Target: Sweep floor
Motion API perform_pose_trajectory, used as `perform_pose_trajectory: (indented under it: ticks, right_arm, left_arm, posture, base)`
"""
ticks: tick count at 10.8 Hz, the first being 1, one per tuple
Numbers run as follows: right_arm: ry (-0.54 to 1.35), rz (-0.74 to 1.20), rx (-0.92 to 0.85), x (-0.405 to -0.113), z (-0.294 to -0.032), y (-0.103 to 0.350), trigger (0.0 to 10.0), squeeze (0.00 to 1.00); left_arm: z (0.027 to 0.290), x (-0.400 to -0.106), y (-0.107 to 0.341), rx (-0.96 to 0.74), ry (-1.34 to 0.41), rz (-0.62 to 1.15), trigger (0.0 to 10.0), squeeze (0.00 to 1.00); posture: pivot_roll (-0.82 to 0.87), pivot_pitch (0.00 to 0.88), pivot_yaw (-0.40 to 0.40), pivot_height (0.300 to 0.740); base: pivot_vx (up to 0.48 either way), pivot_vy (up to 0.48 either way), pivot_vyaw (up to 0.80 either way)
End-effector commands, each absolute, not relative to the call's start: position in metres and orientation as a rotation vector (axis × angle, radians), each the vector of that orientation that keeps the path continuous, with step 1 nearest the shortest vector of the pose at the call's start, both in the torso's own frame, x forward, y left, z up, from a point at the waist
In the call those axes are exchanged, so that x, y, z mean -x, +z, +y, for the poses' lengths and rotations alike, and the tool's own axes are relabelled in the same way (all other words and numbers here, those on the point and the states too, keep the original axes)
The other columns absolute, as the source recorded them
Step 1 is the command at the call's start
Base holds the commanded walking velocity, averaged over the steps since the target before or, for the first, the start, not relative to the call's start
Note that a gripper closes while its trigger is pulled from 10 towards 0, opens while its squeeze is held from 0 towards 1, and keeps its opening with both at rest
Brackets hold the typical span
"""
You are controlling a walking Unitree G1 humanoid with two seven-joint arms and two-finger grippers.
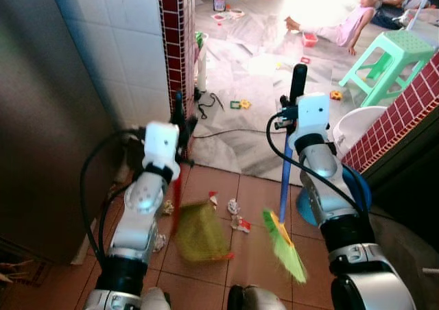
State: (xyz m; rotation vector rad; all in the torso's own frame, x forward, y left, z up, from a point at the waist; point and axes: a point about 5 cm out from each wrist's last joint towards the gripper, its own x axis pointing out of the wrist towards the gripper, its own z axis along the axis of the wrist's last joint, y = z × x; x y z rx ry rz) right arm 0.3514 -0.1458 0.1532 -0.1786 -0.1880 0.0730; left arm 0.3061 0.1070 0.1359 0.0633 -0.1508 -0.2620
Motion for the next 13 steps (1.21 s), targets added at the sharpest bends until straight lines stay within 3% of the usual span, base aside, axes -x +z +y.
perform_pose_trajectory:
  ticks: [1,5,7,13]
  right_arm:
    - [0.079,-0.249,0.196,-0.351,-0.143,0.162,10.0,0.00]
    - [0.061,-0.230,0.217,-0.349,-0.145,0.153,10.0,0.00]
    - [0.065,-0.223,0.218,-0.349,-0.143,0.150,10.0,0.00]
    - [-0.014,-0.164,0.099,-0.358,-0.138,0.150,10.0,0.00]
  left_arm:
    - [0.102,-0.310,0.163,-0.070,-0.278,-0.243,10.0,0.00]
    - [0.128,-0.289,0.150,-0.292,-0.302,-0.091,10.0,0.00]
    - [0.134,-0.280,0.148,-0.292,-0.311,-0.051,10.0,0.00]
    - [0.105,-0.285,0.090,-0.255,-0.396,0.151,10.0,0.00]
  posture:
    - [0.03,0.038,-0.066,0.740]
    - [0.04,0.052,-0.058,0.740]
    - [0.05,0.057,-0.063,0.740]
    - [0.02,0.055,-0.053,0.740]
  base:
    - [0.000,0.000,0.00]
    - [0.000,0.000,0.00]
    - [0.000,0.000,0.00]
    - [0.000,0.000,0.00]
